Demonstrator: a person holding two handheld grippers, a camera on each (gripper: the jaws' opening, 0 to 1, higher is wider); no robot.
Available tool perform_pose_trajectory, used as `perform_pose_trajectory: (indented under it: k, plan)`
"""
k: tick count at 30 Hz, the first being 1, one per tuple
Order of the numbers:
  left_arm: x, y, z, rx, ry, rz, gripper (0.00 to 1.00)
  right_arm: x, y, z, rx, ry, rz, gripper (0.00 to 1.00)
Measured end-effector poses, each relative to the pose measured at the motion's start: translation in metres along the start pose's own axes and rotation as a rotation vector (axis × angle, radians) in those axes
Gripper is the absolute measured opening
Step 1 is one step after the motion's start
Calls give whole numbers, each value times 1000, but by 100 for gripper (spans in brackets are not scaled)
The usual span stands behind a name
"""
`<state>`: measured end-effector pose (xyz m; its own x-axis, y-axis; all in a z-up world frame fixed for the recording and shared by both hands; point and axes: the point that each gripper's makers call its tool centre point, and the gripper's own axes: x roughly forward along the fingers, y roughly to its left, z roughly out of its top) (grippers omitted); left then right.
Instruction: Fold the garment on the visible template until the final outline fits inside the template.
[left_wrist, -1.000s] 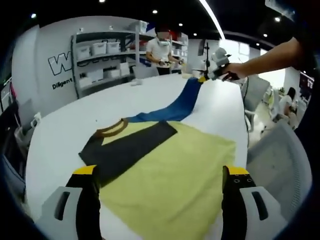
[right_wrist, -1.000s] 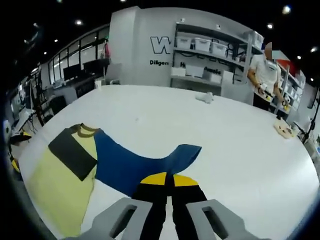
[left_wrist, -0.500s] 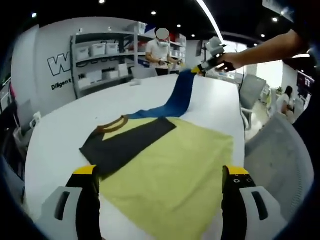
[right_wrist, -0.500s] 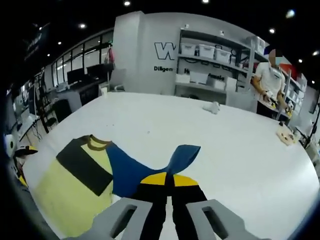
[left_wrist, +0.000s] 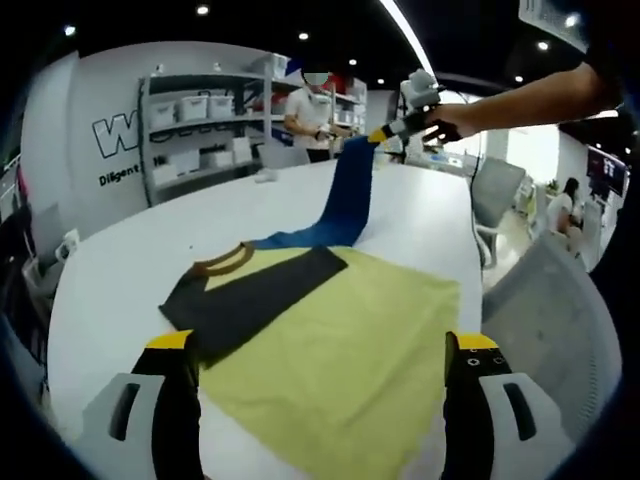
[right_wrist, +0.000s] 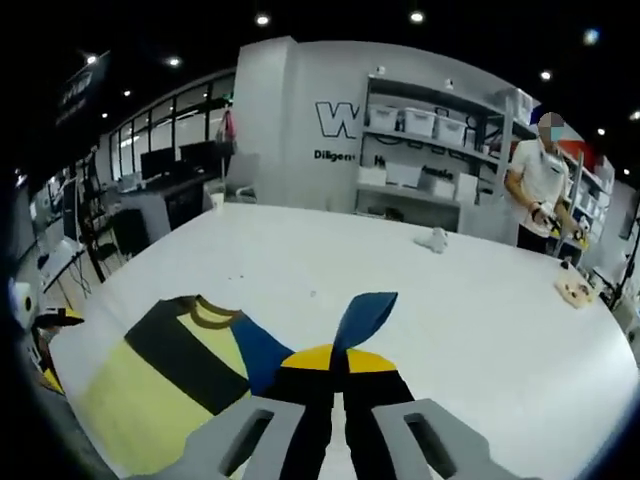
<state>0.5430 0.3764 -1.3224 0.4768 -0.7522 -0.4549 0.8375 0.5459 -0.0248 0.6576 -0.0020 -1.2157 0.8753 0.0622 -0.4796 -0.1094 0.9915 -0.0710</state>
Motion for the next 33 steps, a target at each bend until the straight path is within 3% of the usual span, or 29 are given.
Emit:
perform_pose_trajectory:
  k: [8, 14, 17, 27, 33]
  plan:
    - [-3, 6, 1, -2, -5, 28, 99, 4, 7, 6, 1, -4, 34, 0]
    - [-5, 7, -2, -2, -1, 51, 99, 7, 29, 19, -32, -36, 116, 0]
    - [-7, 8, -3, -17, -5, 61, 99, 7, 41, 28, 5, -75, 162, 0]
    - [-15, 10, -15, -43, 5, 92, 99, 8, 67, 39, -17, -83, 212, 0]
    - [-22, 15, -12, -41, -11, 92, 99, 8, 89, 49, -37, -92, 228, 0]
